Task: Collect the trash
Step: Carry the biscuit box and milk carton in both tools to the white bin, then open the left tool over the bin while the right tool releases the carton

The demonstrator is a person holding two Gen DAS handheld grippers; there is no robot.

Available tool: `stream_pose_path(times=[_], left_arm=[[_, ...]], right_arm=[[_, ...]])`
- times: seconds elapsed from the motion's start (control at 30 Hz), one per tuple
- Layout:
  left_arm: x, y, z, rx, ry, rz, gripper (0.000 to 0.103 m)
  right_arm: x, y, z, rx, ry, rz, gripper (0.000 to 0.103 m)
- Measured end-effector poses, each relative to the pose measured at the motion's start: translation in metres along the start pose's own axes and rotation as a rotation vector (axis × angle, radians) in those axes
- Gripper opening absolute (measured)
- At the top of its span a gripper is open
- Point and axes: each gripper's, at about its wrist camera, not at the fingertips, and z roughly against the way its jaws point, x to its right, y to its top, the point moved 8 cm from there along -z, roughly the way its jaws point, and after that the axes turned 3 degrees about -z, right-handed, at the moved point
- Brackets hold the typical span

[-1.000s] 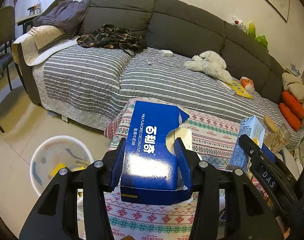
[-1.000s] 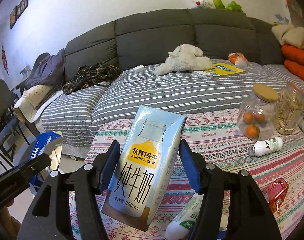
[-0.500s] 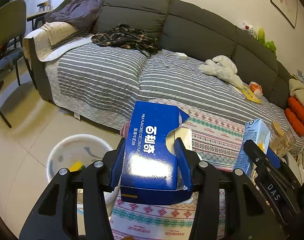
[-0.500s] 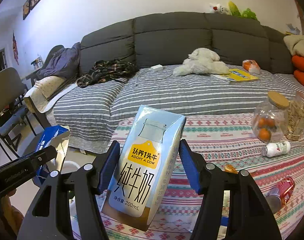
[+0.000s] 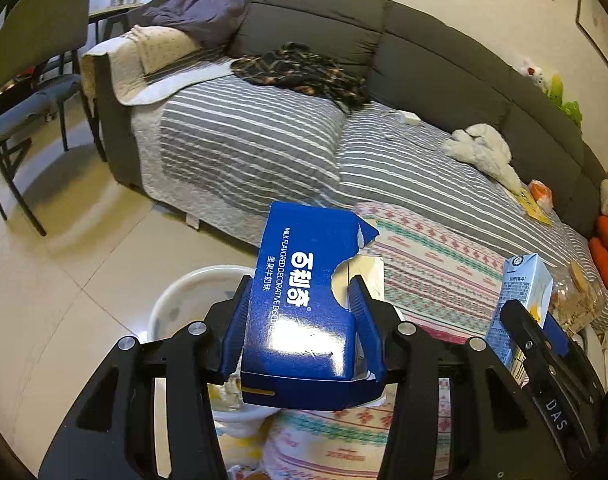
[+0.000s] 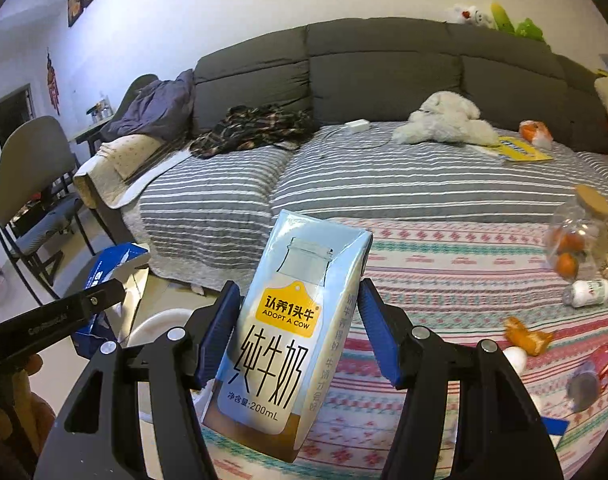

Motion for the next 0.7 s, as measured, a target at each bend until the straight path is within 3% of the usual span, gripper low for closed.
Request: stream_pose_path(times=[0.37,0.47,0.53,0.7], left_arm=[[-0.061,0.004,-0.005,-0.035,0.045,0.099,0.046],[-0.071,0.004,-0.011,-0.059,0.062,0.116,0.05],[-0.081,0.003,-0.014,-0.076,0.07,0.148,0.058],[-0.098,0.012,-0.001,-0.042,0.076,0.183,0.06]], right_arm=[[-0.061,-0.012,-0.024,-0.035,0.065,0.008,0.06],[-0.073,-0.014,-0.031,-0.044,0.077,0.012,0.06],[-0.08,-0.015,-0.035,-0.052,0.082,0.014,0.06],[-0.092,-0.018,-0.046,-0.07,0.091,0.019,0.06]])
